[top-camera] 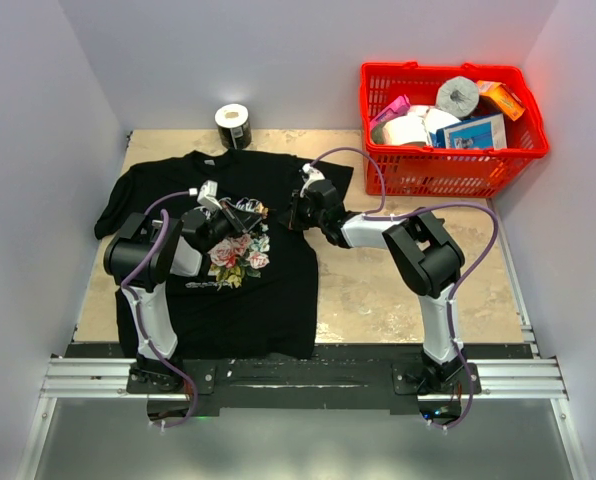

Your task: Pin the brooch onto the clothing

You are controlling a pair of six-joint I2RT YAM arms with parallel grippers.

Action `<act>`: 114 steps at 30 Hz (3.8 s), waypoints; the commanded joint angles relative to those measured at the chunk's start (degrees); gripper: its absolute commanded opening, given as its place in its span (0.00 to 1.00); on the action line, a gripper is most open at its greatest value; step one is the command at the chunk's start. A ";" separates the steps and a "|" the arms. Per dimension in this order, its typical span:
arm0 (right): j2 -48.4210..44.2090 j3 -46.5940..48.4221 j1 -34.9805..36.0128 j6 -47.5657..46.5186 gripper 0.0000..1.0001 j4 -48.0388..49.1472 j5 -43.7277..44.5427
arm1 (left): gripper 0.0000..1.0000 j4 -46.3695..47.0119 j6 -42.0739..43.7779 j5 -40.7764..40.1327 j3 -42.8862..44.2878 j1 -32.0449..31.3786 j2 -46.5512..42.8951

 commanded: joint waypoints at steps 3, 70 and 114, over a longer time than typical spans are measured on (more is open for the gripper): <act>-3.51 -0.19 0.18 0.44 0.00 2.28 -0.31 | 0.00 2.24 2.38 -1.00 0.04 0.40 0.37; -1.05 0.08 -0.52 0.79 0.00 2.72 -0.66 | 0.00 1.36 3.87 -1.36 -4.62 0.49 -4.20; 0.00 1.83 0.79 0.00 0.00 1.31 0.05 | 0.00 1.01 3.43 -2.15 -2.25 -1.80 -2.62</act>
